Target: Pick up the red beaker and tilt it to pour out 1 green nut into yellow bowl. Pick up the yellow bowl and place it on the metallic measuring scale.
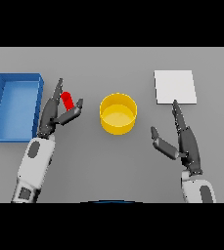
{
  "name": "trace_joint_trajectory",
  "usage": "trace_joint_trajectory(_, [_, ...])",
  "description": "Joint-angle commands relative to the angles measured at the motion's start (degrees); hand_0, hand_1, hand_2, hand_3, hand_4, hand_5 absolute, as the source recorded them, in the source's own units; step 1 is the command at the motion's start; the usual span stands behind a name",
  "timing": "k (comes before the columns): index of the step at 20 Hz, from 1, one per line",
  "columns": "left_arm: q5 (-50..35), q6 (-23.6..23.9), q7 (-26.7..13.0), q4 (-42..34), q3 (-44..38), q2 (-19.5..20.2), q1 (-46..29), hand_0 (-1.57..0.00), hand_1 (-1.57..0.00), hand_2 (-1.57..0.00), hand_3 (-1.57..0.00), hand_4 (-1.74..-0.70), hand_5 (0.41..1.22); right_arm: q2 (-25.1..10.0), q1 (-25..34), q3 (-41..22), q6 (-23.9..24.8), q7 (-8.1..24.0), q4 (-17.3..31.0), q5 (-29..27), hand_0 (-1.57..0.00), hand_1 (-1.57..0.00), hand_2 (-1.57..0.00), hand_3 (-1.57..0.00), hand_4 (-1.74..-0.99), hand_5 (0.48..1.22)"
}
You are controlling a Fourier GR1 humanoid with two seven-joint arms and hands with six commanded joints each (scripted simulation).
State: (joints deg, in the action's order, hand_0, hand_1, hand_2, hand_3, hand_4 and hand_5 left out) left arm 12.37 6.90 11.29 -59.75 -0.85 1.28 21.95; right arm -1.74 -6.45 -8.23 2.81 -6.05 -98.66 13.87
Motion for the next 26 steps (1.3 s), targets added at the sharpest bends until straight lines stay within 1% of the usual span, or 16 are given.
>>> trace_joint_trajectory(1, [0.03,0.31,0.71,0.99,-0.29,-0.03,0.52,0.0,0.0,0.0,0.0,-1.25,0.661,0.24,-0.65,-0.13,-0.21,0.03,0.0,-0.31,0.0,0.0,0.0,0.0,-1.257,0.686])
trace_joint_trajectory(3, [0.56,0.95,0.17,3.68,-0.43,-0.4,3.24,0.0,0.0,0.0,0.0,-1.26,0.671,0.33,-0.8,-0.1,-0.32,-0.05,-0.15,-0.54,0.0,0.0,0.0,0.0,-1.267,0.692])
trace_joint_trajectory(7, [0.62,2.01,2.38,8.43,-1.64,-0.51,6.35,0.0,0.0,0.0,0.0,-1.27,0.692,-0.06,-1.68,0.46,-0.6,-1.2,-0.19,-1.33,0.0,0.0,0.0,0.0,-1.265,0.691])
trace_joint_trajectory(8, [0.53,2.76,3.89,8.85,-1.95,-0.92,6.6,0.0,-0.02,-0.04,0.0,-1.3,0.715,-0.02,-2.26,0.21,-0.14,-1.86,-0.54,-0.61,0.0,0.0,0.0,0.0,-1.259,0.691])
trace_joint_trajectory(9, [0.59,3.5,4.88,9.15,-2.05,-1.5,6.7,-0.09,-0.14,-0.15,-0.05,-1.32,0.741,0.12,-1.24,0.15,-0.02,-0.38,0.0,-0.31,0.0,0.0,0.0,0.0,-1.255,0.691])
trace_joint_trajectory(10, [0.24,4.4,4.53,9.89,-2.84,-1.65,7.52,-0.32,-0.36,-0.36,-0.22,-1.35,0.77,0.25,-1.0,0.06,0.25,-0.43,-0.05,-0.01,0.0,0.0,0.0,0.0,-1.252,0.69])
trace_joint_trajectory(12, [0.28,4.89,4.9,11.72,-3.26,-2.04,8.42,-0.77,-0.8,-0.79,-0.58,-1.48,0.933,0.25,-0.42,0.01,0.64,-0.19,0.55,0.63,0.0,0.0,0.0,0.0,-1.245,0.692])
trace_joint_trajectory(13, [0.52,4.96,7.76,12.88,-3.45,-2.39,8.9,-0.93,-0.95,-0.95,-0.76,-1.53,0.99,0.17,-0.34,-0.09,0.68,-0.61,0.95,0.94,0.0,0.0,0.0,0.0,-1.241,0.695])
trace_joint_trajectory(14, [0.58,5.07,8.39,12.68,-3.4,-2.97,8.89,-1.06,-1.08,-1.07,-0.89,-1.57,1.036,-0.01,-0.72,-0.1,0.34,-0.99,0.12,0.57,0.0,0.0,0.0,0.0,-1.24,0.693])
trace_joint_trajectory(15, [0.05,4.68,10.07,13.17,-3.64,-3.1,8.88,-1.16,-1.18,-1.17,-1.0,-1.6,1.073,0.19,-0.41,-0.01,0.22,-0.33,0.62,0.26,0.0,0.0,0.0,0.0,-1.233,0.688])
trace_joint_trajectory(16, [-0.19,4.68,10.61,13.34,-3.76,-3.03,8.88,-1.24,-1.25,-1.25,-1.11,-1.57,1.103,0.66,-0.15,-0.21,0.59,-0.59,0.89,0.51,0.0,0.0,0.0,0.0,-1.233,0.686])
trace_joint_trajectory(19, [-0.97,5.56,8.3,12.85,-4.22,-3.19,9.42,-1.4,-1.41,-1.41,-1.34,-1.65,1.127,0.3,1.12,0.22,0.71,-0.06,1.51,0.62,0.0,0.0,0.0,0.0,-1.207,0.677])
trace_joint_trajectory(21, [-0.73,5.88,8.2,11.65,-3.85,-2.52,9.68,-1.46,-1.47,-1.47,-1.42,-1.69,1.129,0.42,-0.13,-0.17,1.3,-1.83,1.73,1.53,0.0,0.0,0.0,0.0,-1.186,0.67])
trace_joint_trajectory(23, [-0.39,5.89,7.62,10.9,-3.45,-1.81,10.21,-1.5,-1.5,-1.5,-1.47,-1.71,1.126,0.51,0.82,-0.4,1.52,-0.96,1.43,2.01,0.0,0.0,0.0,0.0,-1.16,0.664])
trace_joint_trajectory(24, [0.06,5.92,7.01,9.86,-2.86,-1.38,10.27,-1.52,-1.52,-1.52,-1.49,-1.71,1.125,-0.13,-0.1,-0.24,1.73,-1.69,0.97,2.52,0.0,0.0,0.0,0.0,-1.141,0.66])
trace_joint_trajectory(26, [1.7,5.23,4.9,6.72,-0.91,0.27,10.44,-1.54,-1.54,-1.54,-1.52,-1.72,1.127,-0.51,-0.29,-0.39,1.77,-1.09,1.3,3.26,0.0,0.0,0.0,0.0,-1.116,0.656])
